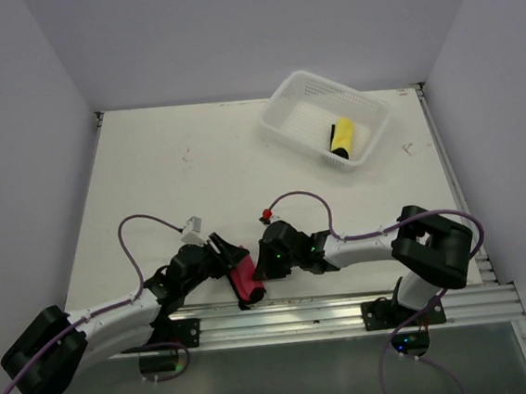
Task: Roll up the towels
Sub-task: Roll the towel
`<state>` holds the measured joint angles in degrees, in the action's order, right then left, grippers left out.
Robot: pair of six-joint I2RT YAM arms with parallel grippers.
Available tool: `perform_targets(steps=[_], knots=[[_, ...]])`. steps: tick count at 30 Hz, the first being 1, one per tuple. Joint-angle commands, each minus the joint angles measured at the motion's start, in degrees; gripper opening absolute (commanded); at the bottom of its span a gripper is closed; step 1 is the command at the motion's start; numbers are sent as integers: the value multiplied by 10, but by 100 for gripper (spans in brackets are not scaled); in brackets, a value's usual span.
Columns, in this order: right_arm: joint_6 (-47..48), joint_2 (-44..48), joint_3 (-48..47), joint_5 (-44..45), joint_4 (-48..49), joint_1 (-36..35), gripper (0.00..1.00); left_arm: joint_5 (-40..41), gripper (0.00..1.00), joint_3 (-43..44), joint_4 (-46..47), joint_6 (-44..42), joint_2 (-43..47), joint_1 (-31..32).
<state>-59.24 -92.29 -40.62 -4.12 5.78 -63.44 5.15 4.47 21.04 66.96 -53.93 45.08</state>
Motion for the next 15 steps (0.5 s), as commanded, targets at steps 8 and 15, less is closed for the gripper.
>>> perform_targets(steps=[8,15], knots=[[94,33,-53,68,-95,-20,0,14,57,-74,-69,3,5,6],[167,38,-100,190,-197,-66,0,7,59,-18,-99,-43,34,5]])
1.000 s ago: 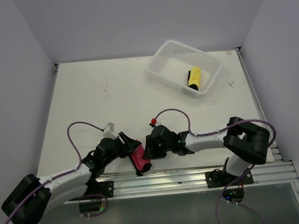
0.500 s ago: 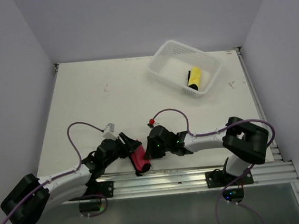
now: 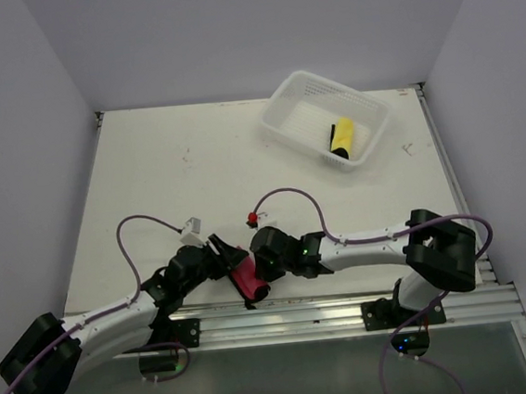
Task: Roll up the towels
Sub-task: Roll the towel
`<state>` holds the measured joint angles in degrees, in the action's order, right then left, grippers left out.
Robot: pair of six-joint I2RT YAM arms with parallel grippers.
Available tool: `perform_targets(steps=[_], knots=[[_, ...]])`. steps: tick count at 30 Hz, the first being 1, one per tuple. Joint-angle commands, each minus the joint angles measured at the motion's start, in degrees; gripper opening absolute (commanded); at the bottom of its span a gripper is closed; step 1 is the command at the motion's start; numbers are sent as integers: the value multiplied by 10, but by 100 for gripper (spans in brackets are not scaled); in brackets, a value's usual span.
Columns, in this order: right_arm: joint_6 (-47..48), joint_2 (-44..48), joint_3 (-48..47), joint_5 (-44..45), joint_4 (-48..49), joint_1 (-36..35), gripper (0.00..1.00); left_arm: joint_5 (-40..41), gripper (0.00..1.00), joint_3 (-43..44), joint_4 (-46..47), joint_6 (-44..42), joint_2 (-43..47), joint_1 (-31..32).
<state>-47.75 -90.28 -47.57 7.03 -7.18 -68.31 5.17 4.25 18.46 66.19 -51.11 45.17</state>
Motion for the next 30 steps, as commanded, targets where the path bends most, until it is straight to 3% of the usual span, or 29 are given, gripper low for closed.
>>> perform_targets(steps=[1,15,30], knots=[[56,14,-37,85,-74,-25,0,10,59,2,-81,-42,7,4],[140,-35,-98,375,-186,-160,0,26,60,99,-159,-65,21,4],[162,-174,-227,501,-296,-257,0,18,60,158,-215,-63,51,4]])
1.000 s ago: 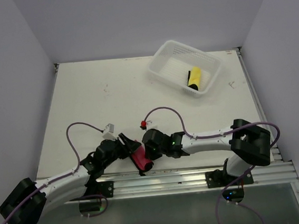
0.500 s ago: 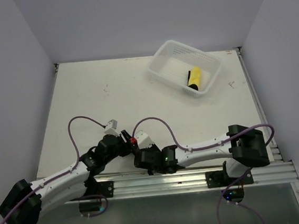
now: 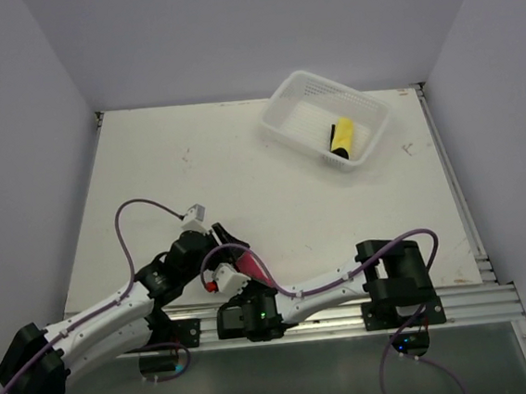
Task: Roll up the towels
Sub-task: Roll the towel
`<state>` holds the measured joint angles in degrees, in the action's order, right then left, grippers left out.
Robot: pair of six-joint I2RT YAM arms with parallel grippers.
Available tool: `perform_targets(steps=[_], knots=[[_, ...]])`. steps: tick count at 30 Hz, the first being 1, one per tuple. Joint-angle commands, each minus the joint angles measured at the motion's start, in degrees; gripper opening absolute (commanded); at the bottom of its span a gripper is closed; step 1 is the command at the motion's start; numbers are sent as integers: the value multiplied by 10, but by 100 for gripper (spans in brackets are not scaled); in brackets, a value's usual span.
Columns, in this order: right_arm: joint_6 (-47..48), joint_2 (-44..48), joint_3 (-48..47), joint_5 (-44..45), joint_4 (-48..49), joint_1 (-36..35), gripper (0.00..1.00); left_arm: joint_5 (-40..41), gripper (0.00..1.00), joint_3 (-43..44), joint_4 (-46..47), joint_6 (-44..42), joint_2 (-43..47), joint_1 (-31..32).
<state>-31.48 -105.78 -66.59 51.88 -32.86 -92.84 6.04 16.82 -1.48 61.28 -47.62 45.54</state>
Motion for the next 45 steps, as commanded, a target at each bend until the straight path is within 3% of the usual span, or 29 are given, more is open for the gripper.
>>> perform_targets(steps=[1,13,22,30,37,41,45], knots=[[-1,-25,-49,53,-48,-15,0,11,60,35,-19,-15,20,1],[-5,-85,-103,53,-91,-19,0,-15,60,41,-30,-14,66,1],[-10,-101,-123,54,-108,-19,0,-81,59,-43,99,25,18,0],[-10,-102,-131,54,-108,-19,0,-40,59,-99,69,28,42,1],[-8,-81,-130,35,-98,-19,0,-15,59,-155,115,40,-3,1],[-10,-32,-109,14,-83,-15,7,-8,59,-149,116,32,-13,0],[-10,41,-73,-19,-58,-8,20,-3,59,-144,116,27,-20,0]])
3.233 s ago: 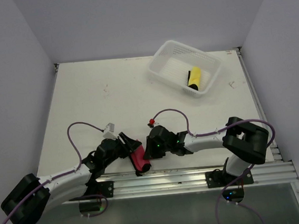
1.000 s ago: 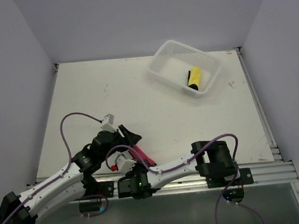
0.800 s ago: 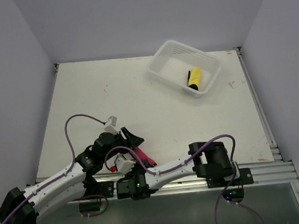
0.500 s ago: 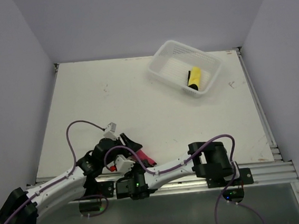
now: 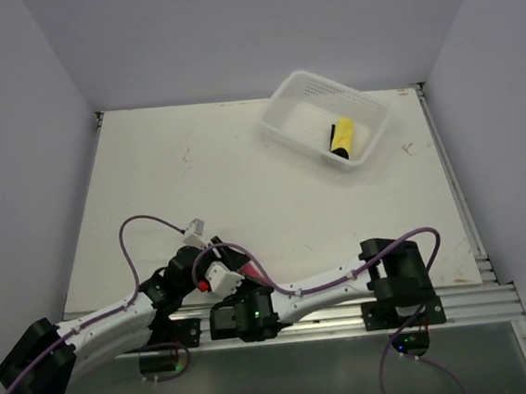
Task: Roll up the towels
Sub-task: Roll the towel, then place the rolled towel into the container
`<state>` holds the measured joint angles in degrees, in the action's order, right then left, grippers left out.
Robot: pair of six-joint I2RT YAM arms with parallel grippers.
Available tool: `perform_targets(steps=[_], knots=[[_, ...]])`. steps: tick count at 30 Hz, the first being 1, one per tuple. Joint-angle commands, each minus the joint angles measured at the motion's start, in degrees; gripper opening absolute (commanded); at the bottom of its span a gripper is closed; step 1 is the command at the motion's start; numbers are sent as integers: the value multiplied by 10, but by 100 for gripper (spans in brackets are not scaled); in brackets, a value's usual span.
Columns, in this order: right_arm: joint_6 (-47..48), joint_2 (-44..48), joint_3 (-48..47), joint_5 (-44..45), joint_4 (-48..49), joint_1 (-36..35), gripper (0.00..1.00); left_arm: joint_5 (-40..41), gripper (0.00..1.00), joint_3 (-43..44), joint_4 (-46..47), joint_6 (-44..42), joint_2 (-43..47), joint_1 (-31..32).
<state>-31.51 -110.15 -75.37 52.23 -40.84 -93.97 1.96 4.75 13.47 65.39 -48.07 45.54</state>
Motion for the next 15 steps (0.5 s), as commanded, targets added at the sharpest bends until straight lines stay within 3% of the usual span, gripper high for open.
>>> perform_targets(steps=[1,7,10,15], knots=[[-9,99,22,-30,34,6,23,38,59,-24,-33,-14,-18,0],[-21,203,81,-121,87,45,40,37,59,-32,-28,-12,-18,1],[-36,242,133,-228,153,118,44,35,59,-32,-29,-13,-18,1],[-53,279,211,-347,255,174,54,34,59,-35,-35,-11,-11,1]])
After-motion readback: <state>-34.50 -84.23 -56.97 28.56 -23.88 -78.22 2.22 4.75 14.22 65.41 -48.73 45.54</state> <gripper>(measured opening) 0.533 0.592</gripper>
